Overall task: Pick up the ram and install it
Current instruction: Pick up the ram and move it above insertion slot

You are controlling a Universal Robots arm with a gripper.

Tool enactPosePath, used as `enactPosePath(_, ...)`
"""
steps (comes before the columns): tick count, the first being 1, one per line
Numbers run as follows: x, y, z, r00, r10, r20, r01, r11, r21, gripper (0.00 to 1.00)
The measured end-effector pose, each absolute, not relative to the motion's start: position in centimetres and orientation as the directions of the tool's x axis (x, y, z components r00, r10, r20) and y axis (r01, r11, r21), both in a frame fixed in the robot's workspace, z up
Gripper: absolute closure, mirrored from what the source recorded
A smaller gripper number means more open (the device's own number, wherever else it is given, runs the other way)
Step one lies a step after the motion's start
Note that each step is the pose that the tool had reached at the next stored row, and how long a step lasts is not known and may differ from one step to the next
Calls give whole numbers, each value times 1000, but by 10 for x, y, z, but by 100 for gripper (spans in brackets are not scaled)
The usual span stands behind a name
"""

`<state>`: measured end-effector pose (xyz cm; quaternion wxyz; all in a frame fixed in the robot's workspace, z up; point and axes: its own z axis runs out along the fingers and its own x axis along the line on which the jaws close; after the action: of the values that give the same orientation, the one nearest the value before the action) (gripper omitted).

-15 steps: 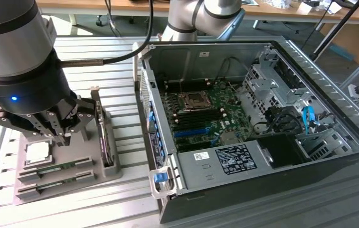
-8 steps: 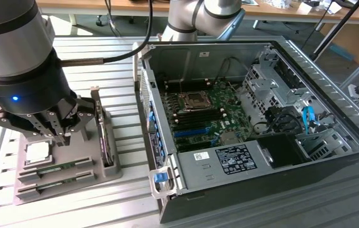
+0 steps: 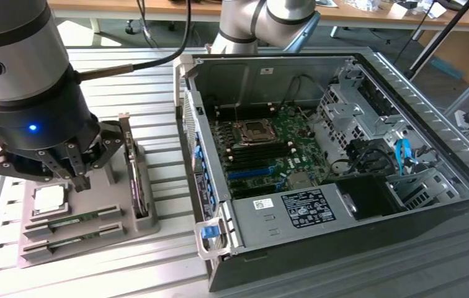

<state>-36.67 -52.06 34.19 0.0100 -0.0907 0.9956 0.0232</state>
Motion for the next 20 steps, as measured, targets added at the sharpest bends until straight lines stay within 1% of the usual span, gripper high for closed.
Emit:
enactPosePath(7,-367,-521,341,-935,-355,-24,-355,934,44,89)
enactPosePath(20,-367,-521,340,-843,-537,-24,-537,842,44,89)
